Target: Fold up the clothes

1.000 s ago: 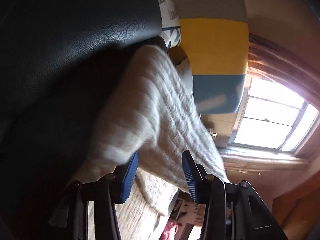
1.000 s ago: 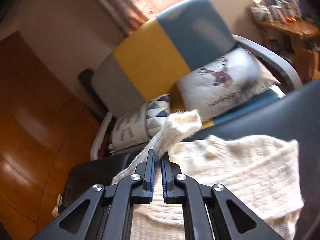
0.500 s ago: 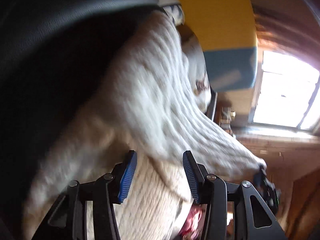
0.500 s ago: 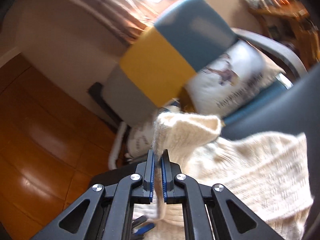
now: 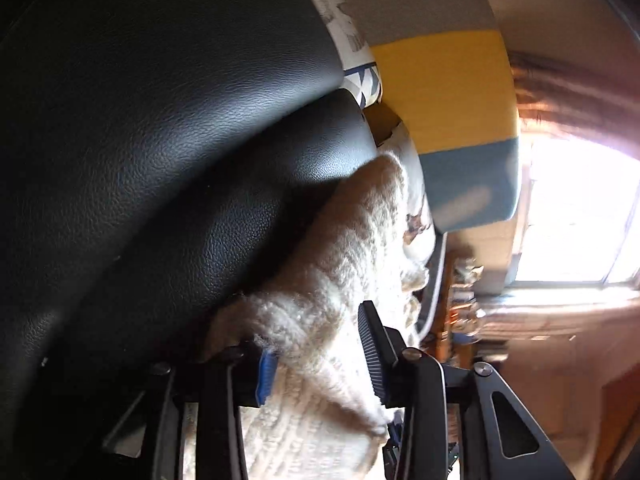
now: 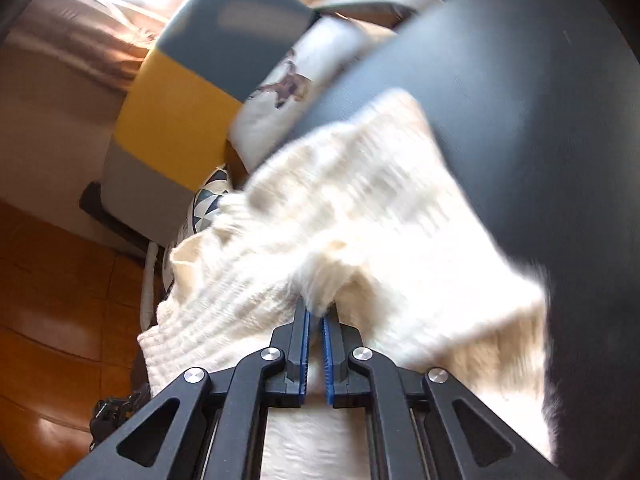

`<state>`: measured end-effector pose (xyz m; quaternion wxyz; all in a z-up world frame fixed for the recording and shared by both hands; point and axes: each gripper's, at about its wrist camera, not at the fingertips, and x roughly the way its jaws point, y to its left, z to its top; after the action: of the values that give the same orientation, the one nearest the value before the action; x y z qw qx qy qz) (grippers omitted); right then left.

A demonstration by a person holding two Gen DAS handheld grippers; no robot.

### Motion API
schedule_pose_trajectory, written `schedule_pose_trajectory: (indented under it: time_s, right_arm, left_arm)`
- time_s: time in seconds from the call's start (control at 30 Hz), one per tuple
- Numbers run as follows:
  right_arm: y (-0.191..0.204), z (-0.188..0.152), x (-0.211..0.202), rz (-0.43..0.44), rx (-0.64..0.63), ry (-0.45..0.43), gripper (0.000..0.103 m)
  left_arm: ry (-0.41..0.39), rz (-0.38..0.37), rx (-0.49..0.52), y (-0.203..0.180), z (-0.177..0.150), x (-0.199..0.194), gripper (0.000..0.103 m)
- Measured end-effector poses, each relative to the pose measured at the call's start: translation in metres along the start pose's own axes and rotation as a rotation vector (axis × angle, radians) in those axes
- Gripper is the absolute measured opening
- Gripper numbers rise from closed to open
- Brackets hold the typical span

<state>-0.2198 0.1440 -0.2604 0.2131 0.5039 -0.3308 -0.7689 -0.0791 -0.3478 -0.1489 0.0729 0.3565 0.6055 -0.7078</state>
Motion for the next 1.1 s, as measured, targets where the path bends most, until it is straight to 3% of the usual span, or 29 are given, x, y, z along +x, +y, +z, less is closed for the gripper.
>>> schedule_pose_trajectory:
  time_s: [0.07,0.23,0.33,0.47,0.67,0.8,0.9,1.0,1.1]
  right_arm:
    - [0.002,0.001,0.0,0.01,-0.001,0.0,0.005]
    - [0.052,0.012,-0.022,0.086,-0.155,-0.046,0.005]
    - [0.071,0.012,-0.032,0.043,-0.234,-0.073,0.005]
    - [0.026,0.006,-0.011,-0.079,-0.117,0.002,0.005]
    - [-0.016,0.004,-0.016,0.072,0.09,-0.034,0.015]
    - [-0.008,0.005,-0.031,-0.065,0.043,-0.082,0.015]
    - [0.012,0.001,-0.053,-0.164,-0.078,-0.168,0.019]
    - [0.041,0.004,-0.057,-0.108,-0.201,-0.144,0.019]
    - [0.08,0.003,-0.04,-0.121,-0.367,-0.097,0.02]
  left_arm:
    - [-0.001,0.009,0.01,0.005,-0.001,-0.003,0.035]
    - [-0.039,-0.019,0.054,0.0,0.0,-0.01,0.026]
    - [-0.053,0.002,0.025,0.008,0.001,-0.012,0.026]
    - [-0.027,0.033,0.036,0.019,-0.004,-0.006,0.022]
    - [0.026,0.056,0.088,0.015,-0.007,-0.008,0.022]
    - [0.061,0.063,0.117,0.018,-0.01,-0.024,0.022]
    - [0.076,0.043,0.139,0.02,-0.012,-0.047,0.023]
    - [0.028,0.032,0.202,0.013,-0.011,-0.074,0.023]
    - [-0.025,0.028,0.283,-0.009,-0.004,-0.082,0.024]
